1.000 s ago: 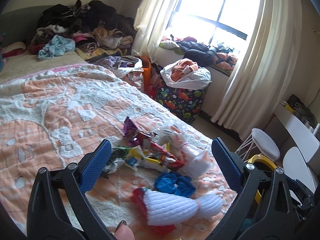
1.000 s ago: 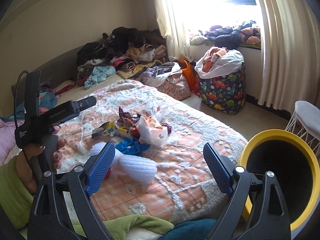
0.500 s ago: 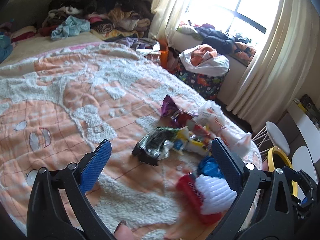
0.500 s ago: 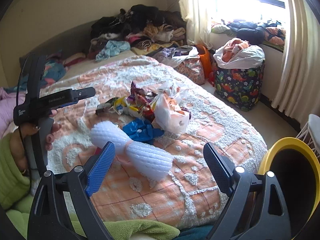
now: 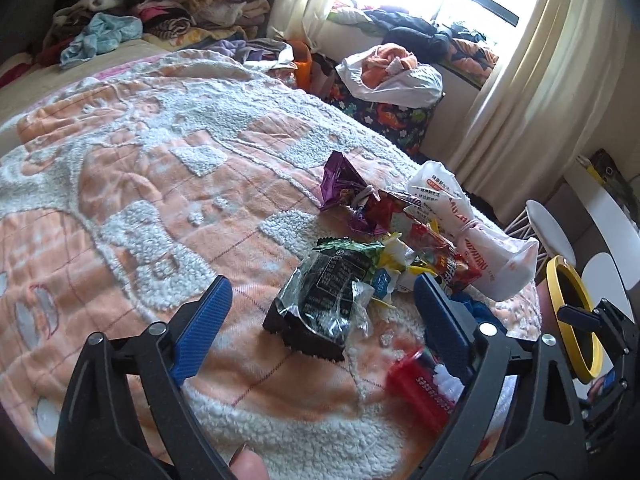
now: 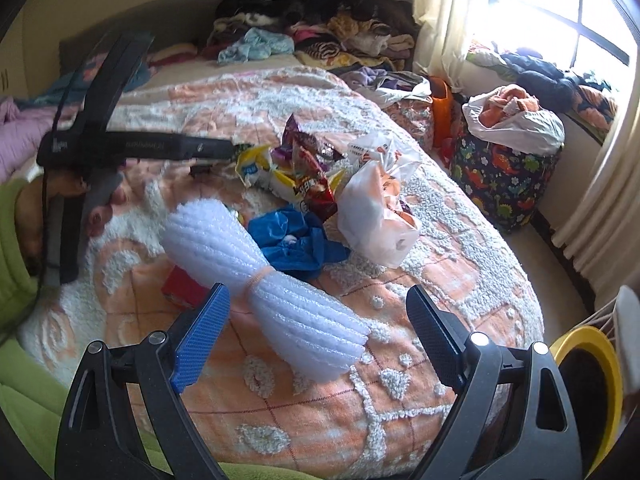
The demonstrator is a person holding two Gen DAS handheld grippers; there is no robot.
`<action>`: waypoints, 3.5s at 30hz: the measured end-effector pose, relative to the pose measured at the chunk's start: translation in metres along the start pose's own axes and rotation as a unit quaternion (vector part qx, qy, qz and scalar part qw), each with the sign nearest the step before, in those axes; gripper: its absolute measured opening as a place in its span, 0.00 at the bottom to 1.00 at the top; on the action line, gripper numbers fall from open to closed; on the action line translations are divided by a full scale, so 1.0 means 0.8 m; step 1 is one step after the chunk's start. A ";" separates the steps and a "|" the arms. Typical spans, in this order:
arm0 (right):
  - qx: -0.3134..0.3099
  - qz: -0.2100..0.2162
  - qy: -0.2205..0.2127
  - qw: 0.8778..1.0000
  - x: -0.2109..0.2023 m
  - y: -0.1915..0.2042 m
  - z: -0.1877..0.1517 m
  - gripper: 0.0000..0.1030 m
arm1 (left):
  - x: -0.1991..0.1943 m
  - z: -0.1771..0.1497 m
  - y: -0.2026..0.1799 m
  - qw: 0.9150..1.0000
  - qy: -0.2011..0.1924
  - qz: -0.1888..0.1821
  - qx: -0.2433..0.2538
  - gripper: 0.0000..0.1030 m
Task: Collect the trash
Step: 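Grasp the black snack wrapper with the left gripper while the right gripper grasps the white foam net, then carry the black wrapper and white foam net over the yellow bin with both grippers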
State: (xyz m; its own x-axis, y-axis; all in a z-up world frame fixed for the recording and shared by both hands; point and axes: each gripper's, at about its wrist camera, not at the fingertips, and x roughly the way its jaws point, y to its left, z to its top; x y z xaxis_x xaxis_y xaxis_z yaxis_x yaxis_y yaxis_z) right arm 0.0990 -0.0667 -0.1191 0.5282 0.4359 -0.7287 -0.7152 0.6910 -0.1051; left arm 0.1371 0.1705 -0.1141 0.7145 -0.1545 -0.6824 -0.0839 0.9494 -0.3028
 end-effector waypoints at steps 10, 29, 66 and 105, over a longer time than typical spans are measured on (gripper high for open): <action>-0.008 0.035 0.029 0.999 0.017 0.010 -0.022 0.29 | 0.015 -0.006 0.007 0.999 0.023 -0.032 -0.018 0.42; 0.115 0.059 -0.040 0.991 -0.050 -0.017 -0.038 0.26 | -0.032 -0.024 -0.008 0.998 -0.014 -0.042 -0.034 0.25; 0.174 0.019 -0.107 0.979 -0.125 -0.060 -0.043 0.25 | -0.075 -0.014 -0.117 0.995 -0.058 -0.082 0.024 0.22; 0.298 -0.057 -0.149 0.941 -0.201 -0.160 -0.097 0.25 | -0.067 -0.028 -0.267 0.980 -0.046 -0.149 0.120 0.22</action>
State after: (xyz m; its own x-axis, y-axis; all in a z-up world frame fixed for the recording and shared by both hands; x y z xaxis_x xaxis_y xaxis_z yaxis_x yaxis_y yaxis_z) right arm 0.0700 -0.2697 -0.0406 0.7545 0.4198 -0.5046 -0.3088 0.9054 0.2914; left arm 0.1015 -0.0301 -0.0274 0.7431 -0.4199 -0.5211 0.2959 0.9046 -0.3069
